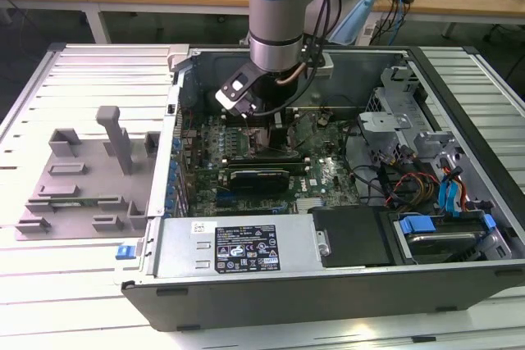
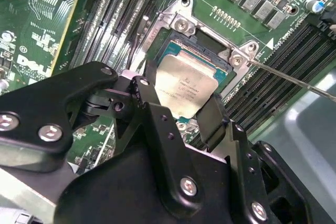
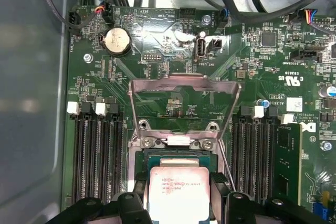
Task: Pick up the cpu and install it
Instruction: 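Place the cpu into insertion slot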
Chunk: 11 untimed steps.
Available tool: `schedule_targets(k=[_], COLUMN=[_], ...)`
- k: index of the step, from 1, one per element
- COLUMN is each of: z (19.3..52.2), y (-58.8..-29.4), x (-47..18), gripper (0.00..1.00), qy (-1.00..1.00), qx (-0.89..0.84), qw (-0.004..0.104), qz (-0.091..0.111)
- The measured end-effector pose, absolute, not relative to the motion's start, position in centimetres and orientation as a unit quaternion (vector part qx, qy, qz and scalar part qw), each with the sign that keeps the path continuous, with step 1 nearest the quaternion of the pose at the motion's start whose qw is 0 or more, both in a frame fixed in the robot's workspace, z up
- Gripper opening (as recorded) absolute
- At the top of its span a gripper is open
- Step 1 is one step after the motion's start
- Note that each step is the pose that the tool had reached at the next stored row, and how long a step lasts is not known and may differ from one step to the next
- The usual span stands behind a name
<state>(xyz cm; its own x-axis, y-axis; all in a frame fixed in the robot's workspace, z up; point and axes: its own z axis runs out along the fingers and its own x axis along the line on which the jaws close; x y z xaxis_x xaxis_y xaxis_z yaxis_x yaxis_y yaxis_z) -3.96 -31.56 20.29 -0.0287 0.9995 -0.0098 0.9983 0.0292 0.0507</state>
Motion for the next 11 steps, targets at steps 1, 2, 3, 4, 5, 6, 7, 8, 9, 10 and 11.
schedule_targets(k=[1, 2, 3, 4, 5, 6, 7, 8, 9, 10, 11], z=[20.22, 20.12, 19.98, 19.98, 19.92, 19.86, 19.84, 19.84, 19.82, 19.78, 19.76], y=[-31.56, -31.56, -31.56, -31.57, -31.56, -31.56, -31.56, -31.56, -31.54, -31.5, -31.43], x=[-3.97, -3.97, -3.97, -3.97, -3.97, -3.97, -3.97, -3.97, -3.97, -3.97, -3.97], gripper=[0.55, 0.55, 0.55, 0.55, 0.55, 0.55, 0.55, 0.55, 0.55, 0.55, 0.55], qy=[0.717, 0.717, 0.714, 0.713, 0.712, 0.711, 0.709, 0.708, 0.708, 0.708, 0.708], qx=[0.697, 0.697, 0.7, 0.701, 0.701, 0.703, 0.705, 0.706, 0.706, 0.706, 0.706], qw=[0.021, 0.021, 0.021, 0.021, 0.021, 0.021, 0.021, 0.021, 0.021, 0.021, 0.021], qz=[0.015, 0.015, 0.015, 0.014, 0.015, 0.015, 0.014, 0.014, 0.014, 0.015, 0.014])
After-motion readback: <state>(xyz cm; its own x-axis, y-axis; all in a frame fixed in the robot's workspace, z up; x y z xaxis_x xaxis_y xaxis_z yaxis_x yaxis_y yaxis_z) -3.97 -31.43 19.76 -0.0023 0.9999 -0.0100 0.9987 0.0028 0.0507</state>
